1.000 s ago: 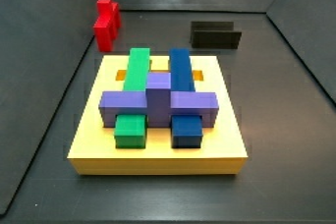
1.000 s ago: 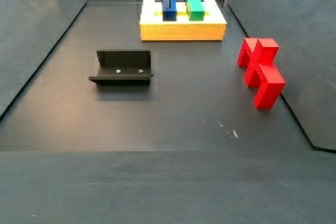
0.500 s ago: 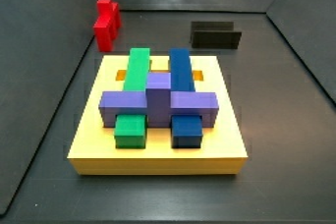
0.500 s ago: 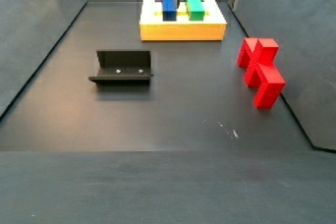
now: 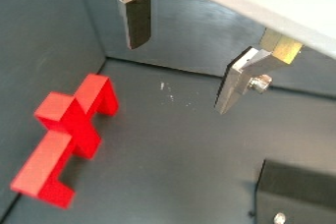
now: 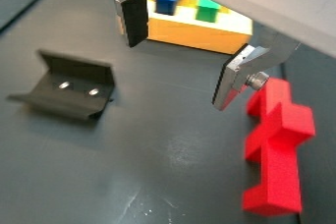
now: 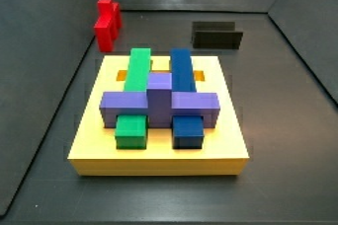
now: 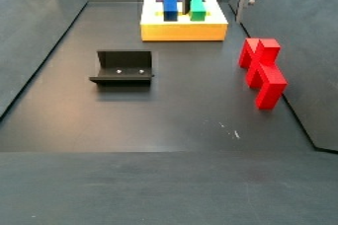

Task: Pick up the red object. Move up. Move to above the board. Insert the red object.
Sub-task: Pick up the red object.

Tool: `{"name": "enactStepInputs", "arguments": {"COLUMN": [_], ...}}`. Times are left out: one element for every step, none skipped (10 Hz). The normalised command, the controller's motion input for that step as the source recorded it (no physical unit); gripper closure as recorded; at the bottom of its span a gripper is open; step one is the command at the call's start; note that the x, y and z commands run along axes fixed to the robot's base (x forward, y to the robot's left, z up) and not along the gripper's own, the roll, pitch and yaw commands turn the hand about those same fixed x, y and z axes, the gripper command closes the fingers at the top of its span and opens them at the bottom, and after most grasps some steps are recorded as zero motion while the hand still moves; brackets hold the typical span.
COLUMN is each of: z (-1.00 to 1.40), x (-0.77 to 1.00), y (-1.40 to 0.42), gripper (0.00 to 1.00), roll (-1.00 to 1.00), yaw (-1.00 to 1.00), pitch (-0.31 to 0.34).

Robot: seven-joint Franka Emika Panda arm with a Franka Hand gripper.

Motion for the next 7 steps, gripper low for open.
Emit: {"name": "enactStepInputs", "arguments": {"z": [-0.05,-0.05,-0.11,-0.25,-0.34,-0.28,-0.22], "x": [-0.19,-0.34,-0.38,-0.38,-0.41,-0.43,-0.37], "y": [-0.10,-0.10,-0.11,-0.06,0.00,0.00,-0.03], "gripper": [0.00,0.00,0.00,0.00,0.00,0.00,0.00], "roll": [0.00,0.01,0.00,0.00,-0.16,-0.15,-0.04], "yaw": [-0.84,-0.74,-0.70,-0.72,-0.76,-0.73,-0.75], "pitch": [-0.004,0.000,-0.013,-0.044,-0.140,-0.139,-0.091]}}
